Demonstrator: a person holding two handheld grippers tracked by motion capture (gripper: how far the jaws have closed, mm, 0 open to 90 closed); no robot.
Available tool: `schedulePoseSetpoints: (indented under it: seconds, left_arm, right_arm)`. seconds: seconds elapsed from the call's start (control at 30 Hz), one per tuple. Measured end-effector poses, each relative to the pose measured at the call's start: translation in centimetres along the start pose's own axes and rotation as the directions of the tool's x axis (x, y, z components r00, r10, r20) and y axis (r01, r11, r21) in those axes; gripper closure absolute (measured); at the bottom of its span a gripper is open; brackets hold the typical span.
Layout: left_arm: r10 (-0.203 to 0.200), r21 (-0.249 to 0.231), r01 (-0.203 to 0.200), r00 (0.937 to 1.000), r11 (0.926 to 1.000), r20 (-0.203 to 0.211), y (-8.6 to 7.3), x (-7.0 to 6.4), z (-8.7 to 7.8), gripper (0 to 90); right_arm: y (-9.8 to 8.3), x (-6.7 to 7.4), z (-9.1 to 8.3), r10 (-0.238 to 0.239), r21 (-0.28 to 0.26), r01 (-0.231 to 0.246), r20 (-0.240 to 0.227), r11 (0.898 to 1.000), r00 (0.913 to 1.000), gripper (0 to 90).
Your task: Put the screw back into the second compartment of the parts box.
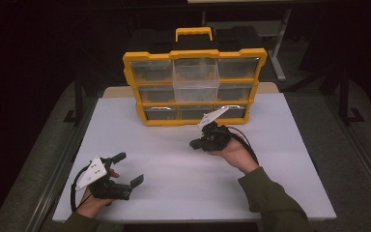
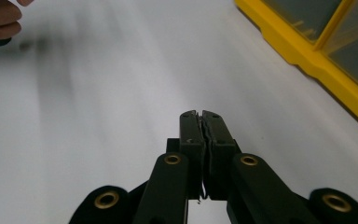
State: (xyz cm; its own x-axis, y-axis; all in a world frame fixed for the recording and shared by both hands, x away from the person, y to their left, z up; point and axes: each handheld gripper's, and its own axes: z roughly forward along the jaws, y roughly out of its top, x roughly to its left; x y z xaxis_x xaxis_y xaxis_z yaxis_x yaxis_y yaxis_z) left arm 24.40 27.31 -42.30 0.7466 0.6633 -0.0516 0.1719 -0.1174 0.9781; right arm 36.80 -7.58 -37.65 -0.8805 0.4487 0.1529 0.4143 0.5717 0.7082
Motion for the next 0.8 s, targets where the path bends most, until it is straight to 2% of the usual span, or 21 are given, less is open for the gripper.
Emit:
schedulePoseSetpoints:
  seconds: [0.3,0.8]
  left_arm:
    - [0.0,0.002,0.0,1.0,1.0,0.001,0.0,0.0,0.0,0.0]
    - [0.001,0.001,-0.001,1.0,1.0,-0.001,0.0,0.0,0.0,0.0]
  right_arm:
    - [0.2,-0.3,-2.2,-0.001,-0.027,0.001,0.009,1.0,1.0,87.3]
    - [0.2,-0.9,-4.7,0.004,-0.061,-0.002,0.034,0.998,0.9994,87.3]
